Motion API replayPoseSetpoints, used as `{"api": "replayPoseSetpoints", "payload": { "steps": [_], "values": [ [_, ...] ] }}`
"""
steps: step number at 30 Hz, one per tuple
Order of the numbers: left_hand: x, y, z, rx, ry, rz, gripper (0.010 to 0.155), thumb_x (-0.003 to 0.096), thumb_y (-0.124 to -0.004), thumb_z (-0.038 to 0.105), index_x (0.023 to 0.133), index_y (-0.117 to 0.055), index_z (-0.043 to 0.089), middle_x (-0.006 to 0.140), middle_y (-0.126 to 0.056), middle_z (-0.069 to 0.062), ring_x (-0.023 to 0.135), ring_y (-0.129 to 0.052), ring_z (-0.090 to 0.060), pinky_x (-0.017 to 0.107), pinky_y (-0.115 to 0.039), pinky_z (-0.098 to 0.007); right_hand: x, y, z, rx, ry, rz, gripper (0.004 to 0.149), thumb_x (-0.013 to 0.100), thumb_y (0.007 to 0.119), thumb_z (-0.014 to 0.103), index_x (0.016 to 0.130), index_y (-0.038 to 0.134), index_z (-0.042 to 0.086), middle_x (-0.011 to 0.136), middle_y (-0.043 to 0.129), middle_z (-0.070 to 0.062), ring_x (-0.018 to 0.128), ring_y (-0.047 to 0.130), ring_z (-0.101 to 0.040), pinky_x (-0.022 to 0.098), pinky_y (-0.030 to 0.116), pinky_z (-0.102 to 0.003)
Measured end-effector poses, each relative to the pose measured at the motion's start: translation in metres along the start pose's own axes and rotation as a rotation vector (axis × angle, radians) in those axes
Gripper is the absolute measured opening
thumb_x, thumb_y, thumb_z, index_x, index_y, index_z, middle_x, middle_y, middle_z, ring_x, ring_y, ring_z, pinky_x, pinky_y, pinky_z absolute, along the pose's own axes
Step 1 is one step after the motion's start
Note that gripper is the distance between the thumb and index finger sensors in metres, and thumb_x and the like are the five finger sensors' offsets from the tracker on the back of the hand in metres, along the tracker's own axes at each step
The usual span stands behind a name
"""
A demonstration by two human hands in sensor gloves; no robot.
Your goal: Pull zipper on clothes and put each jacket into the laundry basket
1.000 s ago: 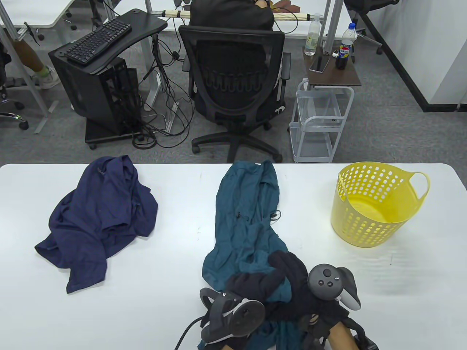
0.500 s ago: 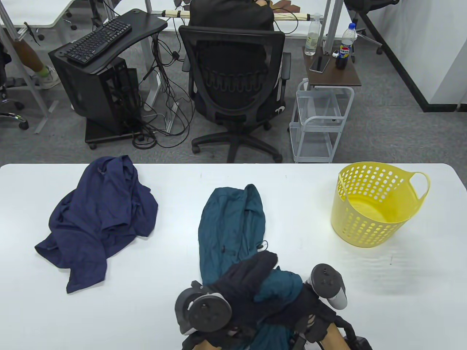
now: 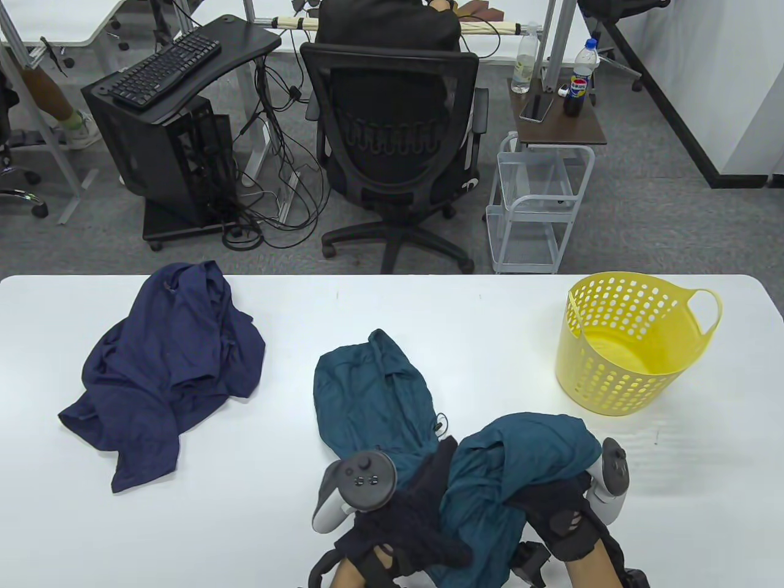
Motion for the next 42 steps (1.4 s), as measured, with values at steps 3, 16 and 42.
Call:
{"api": "replayPoseSetpoints", "payload": {
  "steps": [3,16,42],
  "values": [
    [0.001,0.005,0.001,0.188,0.094,0.275,0.115,0.0267,-0.094,0.067,0.107,-0.017,0.038,0.114,-0.051,0.004,0.108,-0.047,-0.048,0.07,-0.046,-0.07,-0.001,-0.001,0.003,-0.024,-0.008,-0.002,0.055,0.047,0.099,0.033,0.095,0.072,0.037,0.092,0.083,0.003,0.076,0.09,-0.031,0.062,0.074,-0.052],
    [-0.06,0.082,0.008,0.436,-0.038,0.766,0.058,0.0429,-0.084,0.032,0.094,-0.062,0.049,0.095,-0.074,0.011,0.065,-0.103,-0.024,0.043,-0.091,-0.044,-0.004,-0.017,0.004,-0.086,0.097,0.148,0.057,0.053,0.079,0.01,0.102,0.071,0.039,0.118,0.064,0.004,0.108,0.058,-0.04,0.074,0.053,-0.063],
    [-0.033,0.049,0.015,0.428,-0.006,0.524,0.089,0.0306,-0.091,0.062,0.105,-0.047,0.041,0.113,-0.057,0.004,0.097,-0.072,-0.032,0.065,-0.069,-0.053,0.0,0.014,-0.002,-0.694,0.157,0.149,0.083,0.03,0.111,0.053,0.099,0.071,0.03,0.087,0.094,0.001,0.059,0.104,-0.024,0.051,0.084,-0.045]
  ]
}}
Point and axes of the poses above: the tracker on the back of each hand, its own z axis roughly to the thumb side, its own x axis roughly from the wrist to the fingertips, y = z × x, the point moved 4 cm from there along x, roughly from the wrist to the fingertips
